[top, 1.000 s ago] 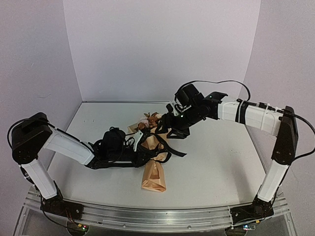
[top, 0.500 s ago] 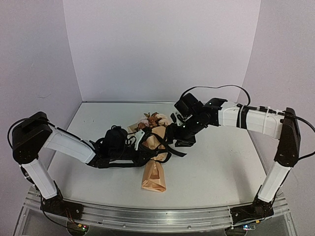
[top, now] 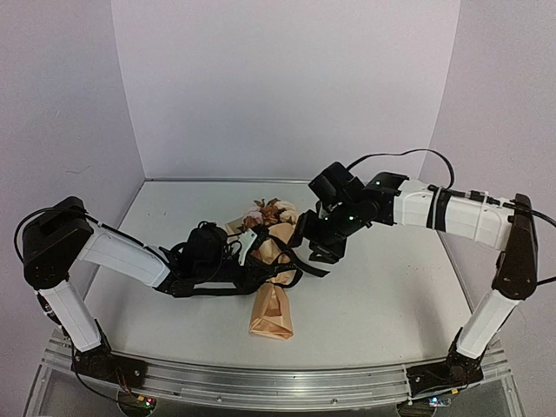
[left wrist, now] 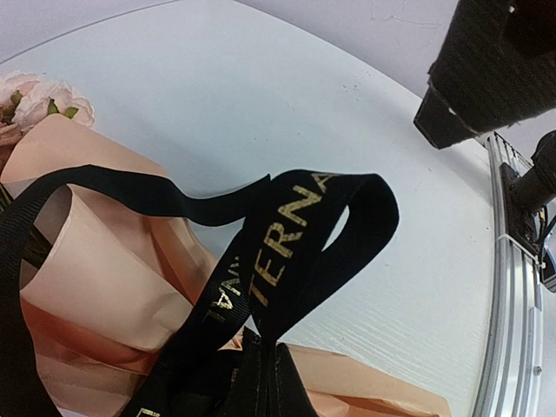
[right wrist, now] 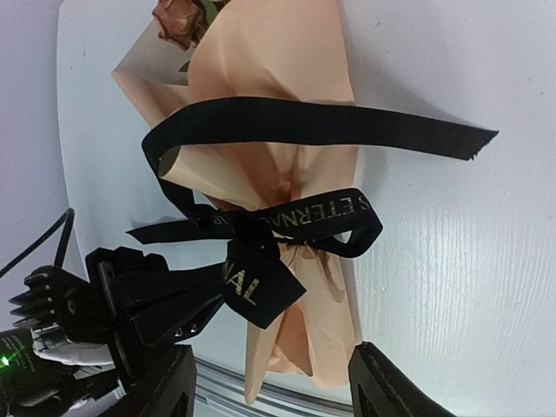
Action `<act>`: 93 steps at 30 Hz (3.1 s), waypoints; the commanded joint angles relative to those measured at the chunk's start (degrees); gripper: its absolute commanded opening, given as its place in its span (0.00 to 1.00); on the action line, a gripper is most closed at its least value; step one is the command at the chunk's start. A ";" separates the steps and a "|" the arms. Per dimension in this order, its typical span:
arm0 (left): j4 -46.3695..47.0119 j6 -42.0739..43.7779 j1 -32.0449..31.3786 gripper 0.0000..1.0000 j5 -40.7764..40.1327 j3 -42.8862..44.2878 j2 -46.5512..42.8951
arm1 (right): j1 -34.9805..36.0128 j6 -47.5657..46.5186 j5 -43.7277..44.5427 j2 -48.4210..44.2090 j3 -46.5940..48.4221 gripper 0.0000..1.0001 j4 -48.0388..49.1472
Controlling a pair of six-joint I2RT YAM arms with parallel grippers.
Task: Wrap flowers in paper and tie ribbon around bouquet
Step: Cross the half-tied ribbon over the folded bouquet.
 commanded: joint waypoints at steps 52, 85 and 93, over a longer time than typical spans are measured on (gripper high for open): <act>-16.88 -12.72 7.17 0.39 -7.08 6.01 -14.53 | -0.32 10.97 2.28 6.30 -4.87 0.00 11.75; -30.82 -5.83 11.61 0.08 2.56 20.75 0.06 | -0.34 10.02 1.69 8.06 -3.59 0.00 11.58; -26.87 -7.18 12.85 0.00 -1.02 16.63 -7.12 | -0.64 9.23 1.66 9.47 -1.79 0.00 11.25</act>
